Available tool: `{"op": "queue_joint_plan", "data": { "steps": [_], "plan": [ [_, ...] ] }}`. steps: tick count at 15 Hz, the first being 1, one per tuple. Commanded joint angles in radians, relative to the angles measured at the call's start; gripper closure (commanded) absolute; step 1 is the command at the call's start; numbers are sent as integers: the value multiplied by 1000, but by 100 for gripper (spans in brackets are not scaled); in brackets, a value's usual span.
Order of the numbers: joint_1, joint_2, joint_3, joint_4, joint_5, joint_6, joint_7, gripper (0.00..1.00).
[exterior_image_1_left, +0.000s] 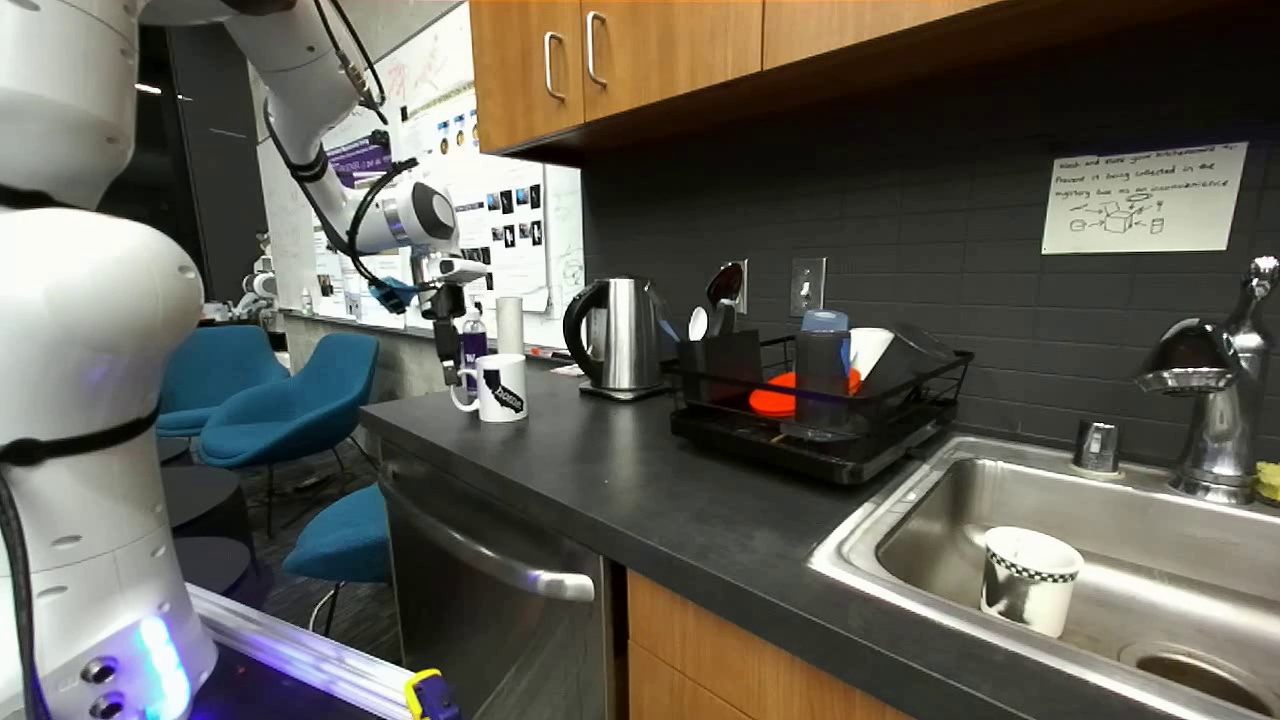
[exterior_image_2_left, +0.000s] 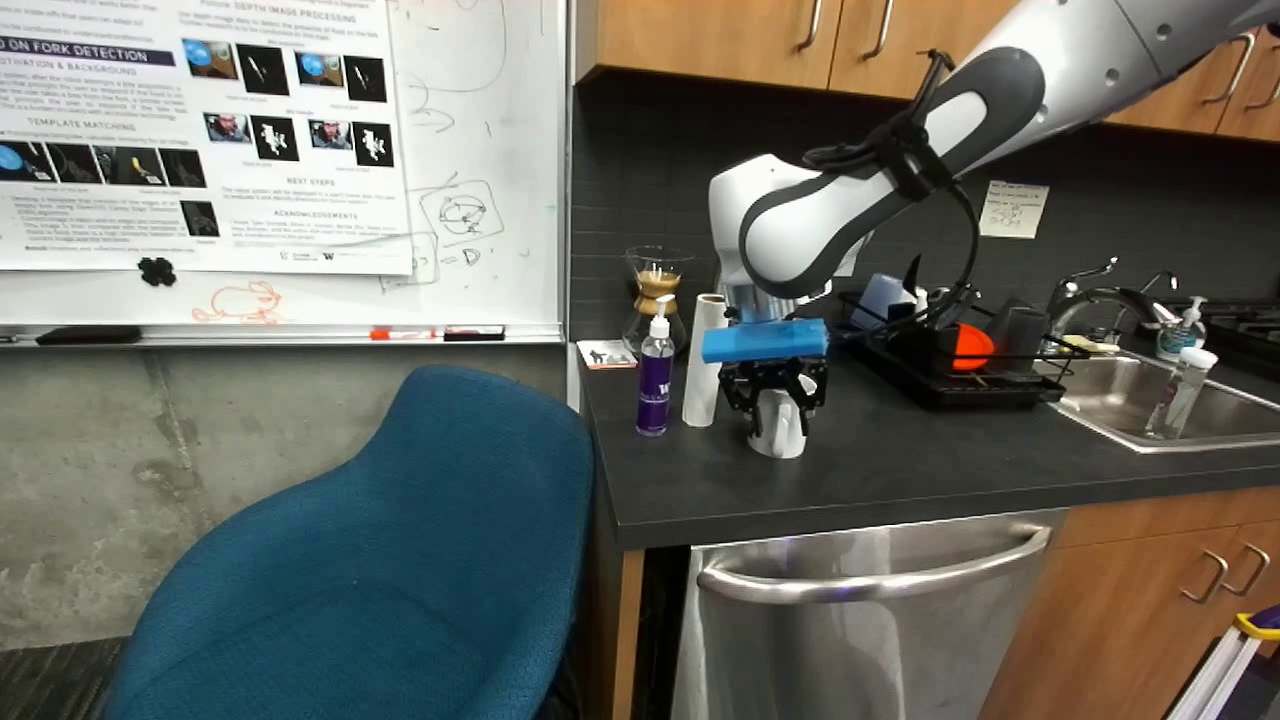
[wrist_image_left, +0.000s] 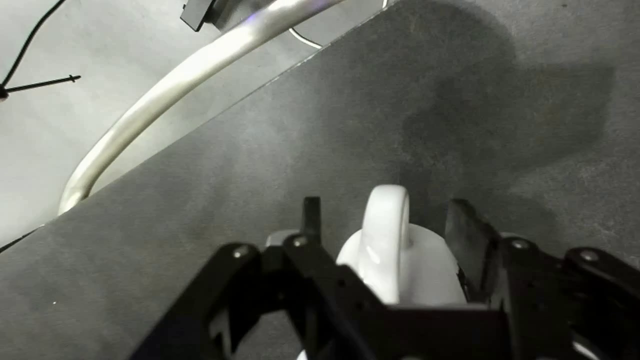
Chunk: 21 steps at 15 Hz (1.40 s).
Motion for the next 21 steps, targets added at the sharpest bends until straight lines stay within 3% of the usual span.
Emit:
{"op": "queue_joint_plan", "data": {
  "steps": [1,4,7,21],
  "plan": [
    [-1,-69,0,-27,9,-12,-43,3],
    [-11,-113,-1,-36,4,-17,-95,0],
    [-27,-165,0,-50,13,-24,-227,0],
    [-145,-351,-61,-139,139,-45,-1015,0]
  ]
}}
